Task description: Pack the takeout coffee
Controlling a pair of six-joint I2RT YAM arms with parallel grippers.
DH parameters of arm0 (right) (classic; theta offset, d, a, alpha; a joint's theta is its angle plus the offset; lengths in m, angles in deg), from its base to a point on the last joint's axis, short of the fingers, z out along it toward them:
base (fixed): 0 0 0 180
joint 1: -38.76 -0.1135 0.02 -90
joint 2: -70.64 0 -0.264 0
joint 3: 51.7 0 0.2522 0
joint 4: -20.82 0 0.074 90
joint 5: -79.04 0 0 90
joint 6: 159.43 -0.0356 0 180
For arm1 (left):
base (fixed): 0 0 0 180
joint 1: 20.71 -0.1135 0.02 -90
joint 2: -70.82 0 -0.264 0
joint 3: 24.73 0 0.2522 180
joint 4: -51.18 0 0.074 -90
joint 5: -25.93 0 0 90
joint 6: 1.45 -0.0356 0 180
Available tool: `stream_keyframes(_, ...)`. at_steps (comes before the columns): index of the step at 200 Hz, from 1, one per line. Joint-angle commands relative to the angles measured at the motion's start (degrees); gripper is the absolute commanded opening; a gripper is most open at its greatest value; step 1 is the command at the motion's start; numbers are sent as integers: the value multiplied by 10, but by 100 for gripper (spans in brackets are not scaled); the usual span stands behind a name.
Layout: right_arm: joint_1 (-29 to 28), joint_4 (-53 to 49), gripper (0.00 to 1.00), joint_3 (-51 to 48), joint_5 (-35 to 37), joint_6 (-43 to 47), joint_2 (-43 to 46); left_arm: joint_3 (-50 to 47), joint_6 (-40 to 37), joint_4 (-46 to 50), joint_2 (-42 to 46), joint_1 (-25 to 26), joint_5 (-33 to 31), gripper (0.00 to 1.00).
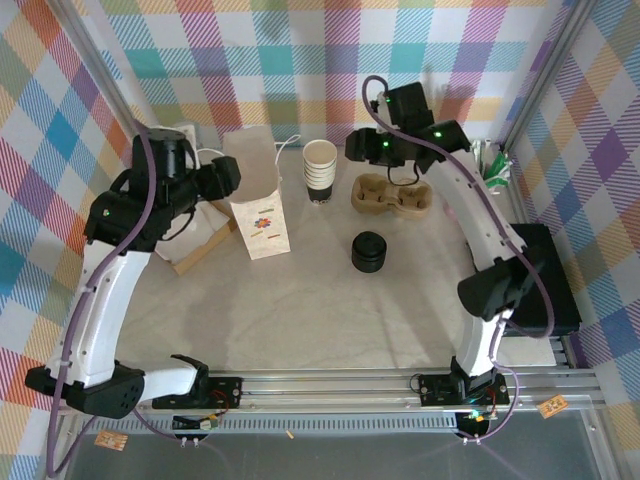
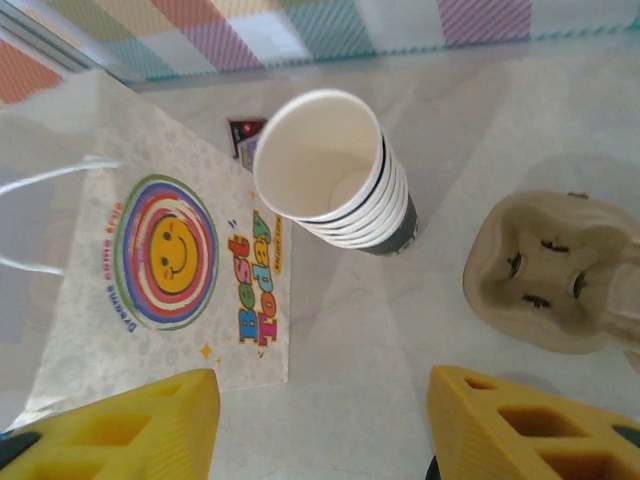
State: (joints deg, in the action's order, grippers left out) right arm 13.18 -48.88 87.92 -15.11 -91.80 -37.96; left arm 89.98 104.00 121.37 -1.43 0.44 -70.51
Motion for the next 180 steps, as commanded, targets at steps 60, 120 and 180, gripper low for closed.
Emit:
stream_keyframes(60, -19, -90, 46, 167, 66, -122, -151, -79, -2, -77, 30, 39, 91, 64)
stream_keyframes(120, -20, -20, 40, 207, 77, -121, -211, -118, -23, -152, 59, 42, 133, 66)
stream_keyframes(180, -19, 26, 39, 215, 66, -145, -247, -127, -55, -169, 51, 41, 176, 70)
